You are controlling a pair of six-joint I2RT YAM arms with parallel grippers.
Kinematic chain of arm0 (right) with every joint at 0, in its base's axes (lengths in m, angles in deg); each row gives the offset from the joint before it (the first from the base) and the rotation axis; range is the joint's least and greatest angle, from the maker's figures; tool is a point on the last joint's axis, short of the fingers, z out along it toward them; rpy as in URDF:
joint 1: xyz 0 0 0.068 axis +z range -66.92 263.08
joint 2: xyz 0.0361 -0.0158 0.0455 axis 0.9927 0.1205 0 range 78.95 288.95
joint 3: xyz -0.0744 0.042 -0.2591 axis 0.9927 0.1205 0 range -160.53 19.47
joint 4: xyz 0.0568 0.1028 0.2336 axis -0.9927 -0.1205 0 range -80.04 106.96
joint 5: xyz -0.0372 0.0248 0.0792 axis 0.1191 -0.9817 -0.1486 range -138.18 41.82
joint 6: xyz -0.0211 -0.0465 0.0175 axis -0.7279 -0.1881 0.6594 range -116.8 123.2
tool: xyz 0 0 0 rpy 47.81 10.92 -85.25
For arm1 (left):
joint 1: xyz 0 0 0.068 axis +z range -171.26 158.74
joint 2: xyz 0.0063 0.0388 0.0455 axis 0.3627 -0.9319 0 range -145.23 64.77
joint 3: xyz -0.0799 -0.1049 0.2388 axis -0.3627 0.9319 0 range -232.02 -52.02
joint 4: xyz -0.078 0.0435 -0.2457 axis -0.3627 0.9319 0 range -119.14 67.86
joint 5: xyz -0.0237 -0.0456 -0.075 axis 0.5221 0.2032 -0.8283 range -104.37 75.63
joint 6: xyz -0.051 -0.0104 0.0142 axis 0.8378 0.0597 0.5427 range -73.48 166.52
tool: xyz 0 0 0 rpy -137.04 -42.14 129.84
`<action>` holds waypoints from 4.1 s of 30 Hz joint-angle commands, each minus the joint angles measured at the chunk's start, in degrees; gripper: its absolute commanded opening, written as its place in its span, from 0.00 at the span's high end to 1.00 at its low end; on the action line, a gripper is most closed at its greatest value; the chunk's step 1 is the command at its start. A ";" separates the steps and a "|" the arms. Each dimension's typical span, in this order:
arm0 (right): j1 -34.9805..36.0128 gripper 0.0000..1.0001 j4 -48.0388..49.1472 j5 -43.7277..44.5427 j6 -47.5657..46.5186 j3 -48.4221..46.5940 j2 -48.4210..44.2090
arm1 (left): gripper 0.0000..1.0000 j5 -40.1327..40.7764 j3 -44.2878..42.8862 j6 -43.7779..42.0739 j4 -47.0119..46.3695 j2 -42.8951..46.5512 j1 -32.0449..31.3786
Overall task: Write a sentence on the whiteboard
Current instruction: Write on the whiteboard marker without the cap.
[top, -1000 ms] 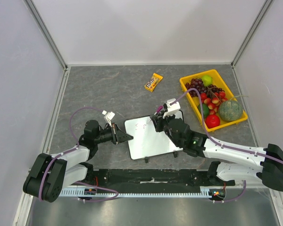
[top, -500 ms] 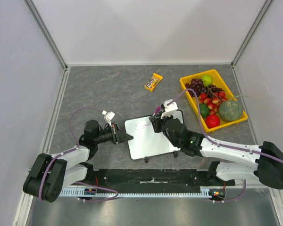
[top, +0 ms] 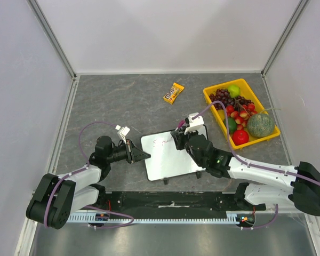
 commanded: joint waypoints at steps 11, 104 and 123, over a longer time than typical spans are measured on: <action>-0.08 1.00 -0.46 -2.21 1.56 1.35 0.69 | 0.98 3.53 1.18 -2.60 2.99 -0.07 0.29; -2.98 1.00 0.33 -4.05 3.93 5.49 -3.80 | 0.98 3.71 1.27 -2.60 3.07 -0.07 0.21; -3.25 1.00 0.42 -0.01 1.73 0.65 -1.95 | 0.98 3.62 1.35 -2.60 2.98 0.20 0.21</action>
